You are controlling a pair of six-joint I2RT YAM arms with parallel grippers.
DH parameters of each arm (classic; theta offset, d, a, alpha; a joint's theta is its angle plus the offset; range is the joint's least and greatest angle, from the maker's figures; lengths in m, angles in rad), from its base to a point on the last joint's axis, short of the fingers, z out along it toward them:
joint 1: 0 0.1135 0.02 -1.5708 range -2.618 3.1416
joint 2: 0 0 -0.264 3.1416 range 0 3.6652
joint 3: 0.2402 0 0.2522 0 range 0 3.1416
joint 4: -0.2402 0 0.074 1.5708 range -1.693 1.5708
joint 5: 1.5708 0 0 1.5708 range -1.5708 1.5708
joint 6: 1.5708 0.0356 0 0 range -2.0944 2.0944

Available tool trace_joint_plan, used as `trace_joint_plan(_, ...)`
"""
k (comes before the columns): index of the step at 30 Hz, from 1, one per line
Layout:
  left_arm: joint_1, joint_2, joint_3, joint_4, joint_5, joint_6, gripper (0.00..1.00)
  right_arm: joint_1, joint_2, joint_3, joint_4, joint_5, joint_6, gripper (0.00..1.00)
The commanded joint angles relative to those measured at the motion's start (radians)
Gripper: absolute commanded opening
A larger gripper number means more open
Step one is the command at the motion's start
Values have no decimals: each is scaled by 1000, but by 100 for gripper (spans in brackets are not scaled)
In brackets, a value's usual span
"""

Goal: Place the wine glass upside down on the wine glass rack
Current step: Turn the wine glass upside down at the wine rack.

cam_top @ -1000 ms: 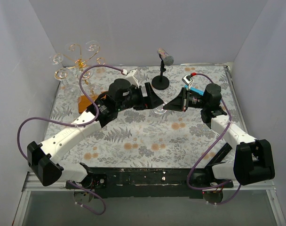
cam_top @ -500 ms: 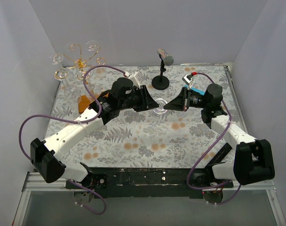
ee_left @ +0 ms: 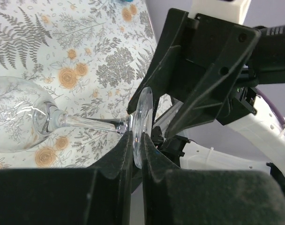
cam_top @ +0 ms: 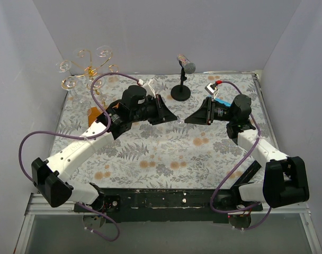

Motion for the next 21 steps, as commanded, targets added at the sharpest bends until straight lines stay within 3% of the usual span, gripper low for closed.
trace_joint_plan(1, 38, -74, 66, -6, -30, -9, 0, 3, -14, 16, 108, -28, -7, 67)
trace_joint_plan(8, 129, -88, 129, -24, -16, -2, 0, 2, -54, 16, 142, -34, -30, 71)
trace_joint_plan(13, 204, -46, 296, -24, -73, -29, 0, 2, -53, 12, 151, -36, -47, 71)
trace_joint_plan(21, 350, 52, 350, 140, 11, -270, 0, 2, -62, 7, 152, -29, -49, 71)
